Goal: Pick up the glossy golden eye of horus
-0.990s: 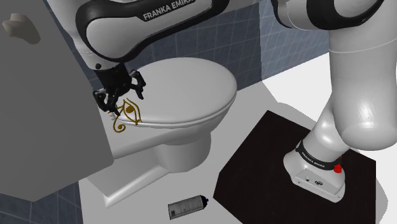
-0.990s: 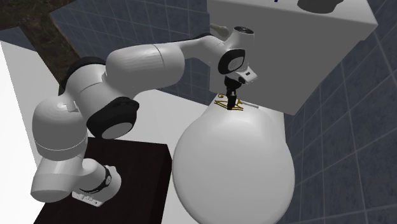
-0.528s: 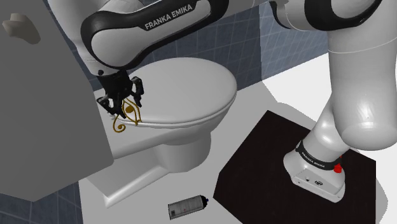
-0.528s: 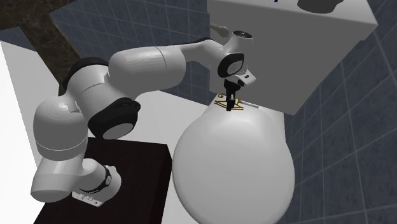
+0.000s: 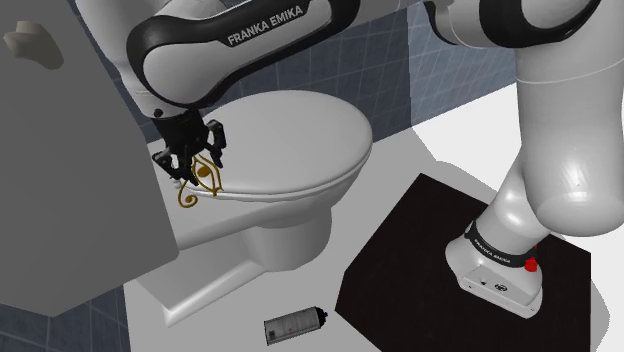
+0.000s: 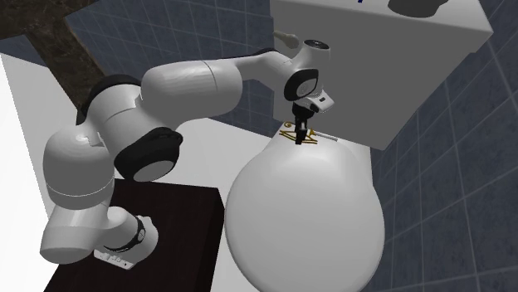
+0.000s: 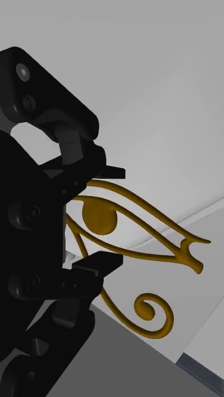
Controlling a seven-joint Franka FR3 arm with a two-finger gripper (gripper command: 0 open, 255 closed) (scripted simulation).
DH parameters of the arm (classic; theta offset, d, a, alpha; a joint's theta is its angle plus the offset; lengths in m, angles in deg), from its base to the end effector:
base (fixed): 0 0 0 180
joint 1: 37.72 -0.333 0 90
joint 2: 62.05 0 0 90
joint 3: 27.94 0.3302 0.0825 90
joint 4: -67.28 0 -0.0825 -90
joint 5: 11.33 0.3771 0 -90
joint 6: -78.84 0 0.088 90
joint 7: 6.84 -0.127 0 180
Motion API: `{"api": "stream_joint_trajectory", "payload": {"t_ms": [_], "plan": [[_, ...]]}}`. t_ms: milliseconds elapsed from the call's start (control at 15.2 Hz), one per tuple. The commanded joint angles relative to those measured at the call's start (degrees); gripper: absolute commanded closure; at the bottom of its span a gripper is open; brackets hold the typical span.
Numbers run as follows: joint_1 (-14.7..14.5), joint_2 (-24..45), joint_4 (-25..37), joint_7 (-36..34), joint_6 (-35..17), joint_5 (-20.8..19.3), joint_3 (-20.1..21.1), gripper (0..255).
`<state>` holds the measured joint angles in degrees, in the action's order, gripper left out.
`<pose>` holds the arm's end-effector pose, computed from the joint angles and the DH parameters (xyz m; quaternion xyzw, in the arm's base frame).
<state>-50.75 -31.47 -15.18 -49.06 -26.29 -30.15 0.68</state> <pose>0.5706 0.3858 0.3985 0.9987 0.0187 -0.0046 0.0480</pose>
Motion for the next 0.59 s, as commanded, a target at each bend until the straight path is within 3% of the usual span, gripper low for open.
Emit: {"api": "stream_joint_trajectory", "payload": {"t_ms": [0, 528], "plan": [[-0.02, -0.24, 0.60, 0.19, 0.94, 0.21, 0.10, 255], [-0.52, -1.11, 5.54, 1.09, 6.53, 0.87, 0.46, 255]]}}
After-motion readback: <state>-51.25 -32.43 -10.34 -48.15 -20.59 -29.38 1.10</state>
